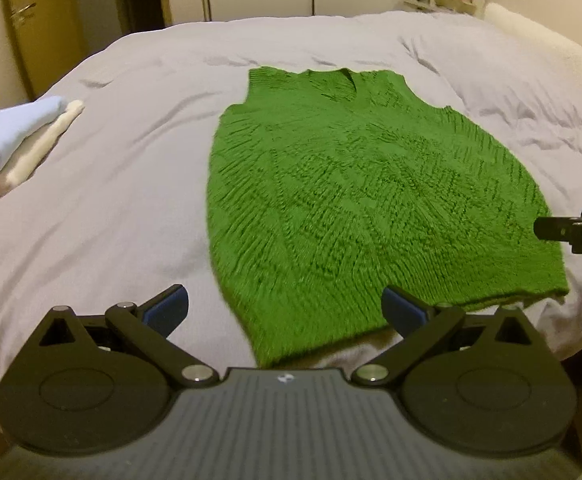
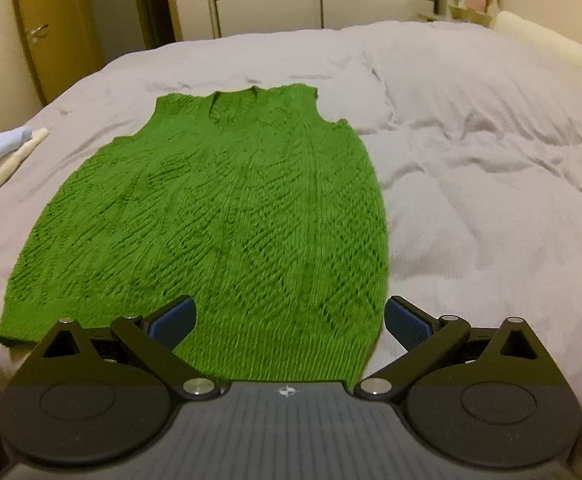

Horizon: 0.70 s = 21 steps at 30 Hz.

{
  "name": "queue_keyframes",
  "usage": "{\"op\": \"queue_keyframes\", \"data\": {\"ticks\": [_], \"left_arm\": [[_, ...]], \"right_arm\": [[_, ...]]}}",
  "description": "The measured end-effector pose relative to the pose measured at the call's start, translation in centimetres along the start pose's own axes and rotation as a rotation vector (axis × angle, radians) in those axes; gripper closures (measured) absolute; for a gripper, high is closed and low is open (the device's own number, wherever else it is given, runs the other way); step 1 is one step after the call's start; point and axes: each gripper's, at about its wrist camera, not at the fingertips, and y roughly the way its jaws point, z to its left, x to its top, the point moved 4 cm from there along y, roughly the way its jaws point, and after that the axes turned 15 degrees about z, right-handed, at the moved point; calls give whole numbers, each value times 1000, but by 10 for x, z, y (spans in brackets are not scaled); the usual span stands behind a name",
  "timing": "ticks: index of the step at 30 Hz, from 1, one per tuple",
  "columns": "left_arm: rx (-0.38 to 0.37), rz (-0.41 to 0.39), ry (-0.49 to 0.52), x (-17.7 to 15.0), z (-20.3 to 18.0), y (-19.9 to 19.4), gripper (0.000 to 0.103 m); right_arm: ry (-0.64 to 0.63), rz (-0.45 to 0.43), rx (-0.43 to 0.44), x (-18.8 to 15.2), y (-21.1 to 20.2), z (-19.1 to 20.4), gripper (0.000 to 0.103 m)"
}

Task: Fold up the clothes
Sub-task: 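Move both open grippers to the vest's hem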

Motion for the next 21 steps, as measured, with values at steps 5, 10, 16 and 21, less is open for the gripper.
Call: {"op": "queue_keyframes", "data": {"ticks": [5, 10, 16, 21], "left_arm": [[-49, -4, 59, 19, -11, 17, 2], [-102, 41, 81, 35, -15, 42, 14], [-213, 29, 97, 67, -10, 59, 25], [-241, 48, 134, 100, 3, 84, 44]], "right_arm": [[-59, 1, 3, 16, 13, 2, 1], [-142, -28, 37, 25, 26, 4, 30], [-141, -78, 100, 39, 28, -6, 44], [-186, -38, 74, 71, 56, -13, 44]]}}
